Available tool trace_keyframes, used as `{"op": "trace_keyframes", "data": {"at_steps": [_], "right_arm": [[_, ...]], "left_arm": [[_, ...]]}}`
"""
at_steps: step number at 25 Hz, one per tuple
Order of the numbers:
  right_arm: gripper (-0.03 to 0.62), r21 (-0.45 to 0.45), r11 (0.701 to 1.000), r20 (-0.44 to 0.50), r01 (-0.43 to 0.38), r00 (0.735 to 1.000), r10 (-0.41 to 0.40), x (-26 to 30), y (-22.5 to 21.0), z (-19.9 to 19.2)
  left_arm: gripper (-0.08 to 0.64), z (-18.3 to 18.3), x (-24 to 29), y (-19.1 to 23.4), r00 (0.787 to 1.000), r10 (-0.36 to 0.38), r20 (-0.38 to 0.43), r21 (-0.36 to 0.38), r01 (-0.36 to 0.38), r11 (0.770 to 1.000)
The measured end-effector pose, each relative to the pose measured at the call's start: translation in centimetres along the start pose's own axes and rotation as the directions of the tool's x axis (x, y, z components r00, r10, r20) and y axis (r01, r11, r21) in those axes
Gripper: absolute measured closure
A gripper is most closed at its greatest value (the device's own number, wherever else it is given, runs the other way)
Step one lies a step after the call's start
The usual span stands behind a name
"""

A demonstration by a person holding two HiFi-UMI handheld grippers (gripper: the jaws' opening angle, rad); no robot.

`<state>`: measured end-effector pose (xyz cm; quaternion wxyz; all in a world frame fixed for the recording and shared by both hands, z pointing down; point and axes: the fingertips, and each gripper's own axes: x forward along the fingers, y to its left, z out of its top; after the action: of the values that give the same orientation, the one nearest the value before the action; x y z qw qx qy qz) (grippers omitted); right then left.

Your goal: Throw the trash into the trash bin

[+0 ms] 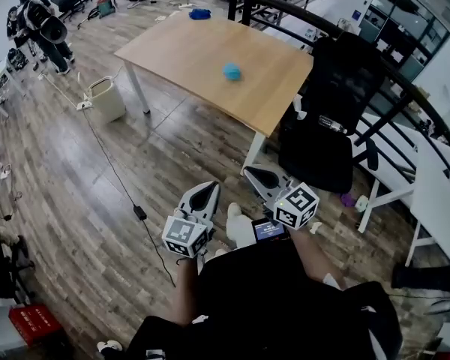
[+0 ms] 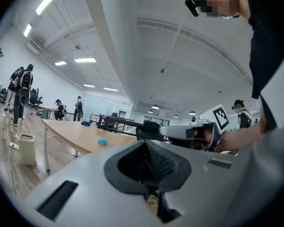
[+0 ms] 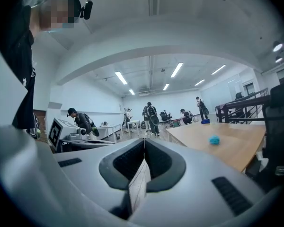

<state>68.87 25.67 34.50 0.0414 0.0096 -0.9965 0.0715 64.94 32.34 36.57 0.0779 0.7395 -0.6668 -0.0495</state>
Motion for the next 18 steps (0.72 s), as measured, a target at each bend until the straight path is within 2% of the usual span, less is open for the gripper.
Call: {"op": "trace_keyframes", "data": {"at_steps": [3,6,10,13,18], "right_arm": [[0.594,0.014,0.999,-0.015,0.042,0.999,-0.042,1.7,-2.5,-0.3],[0.594,0.043,0.997,-0.021,0.056,0.998,-0.055,4.6,-5.2,-0.6],[0.594,0.064,0.995,-0.023,0.072,0.997,-0.071,10.3,-9.7,-0.4],[0.594,0.051,0.997,-0.017,0.056,0.998,-0.055,15.1,-14.0,0.8],[0.594,0.129,0.991,0.011,0.021,1.000,-0.023,22.9,-20.2,3.1]], "left_arm": [[0.552,-0.4,1.8,0.9,0.999,-0.038,-0.030,-0.020,0.038,0.999],[0.552,-0.7,3.4,3.0,0.996,-0.055,-0.077,-0.008,0.054,0.999],[0.552,-0.8,6.3,8.5,0.992,-0.040,-0.119,-0.012,0.039,0.999],[0.552,0.4,10.2,13.4,0.989,-0.024,-0.147,0.024,0.028,0.999],[0.552,1.9,14.7,20.4,0.979,0.015,-0.202,-0.006,-0.016,1.000]]}}
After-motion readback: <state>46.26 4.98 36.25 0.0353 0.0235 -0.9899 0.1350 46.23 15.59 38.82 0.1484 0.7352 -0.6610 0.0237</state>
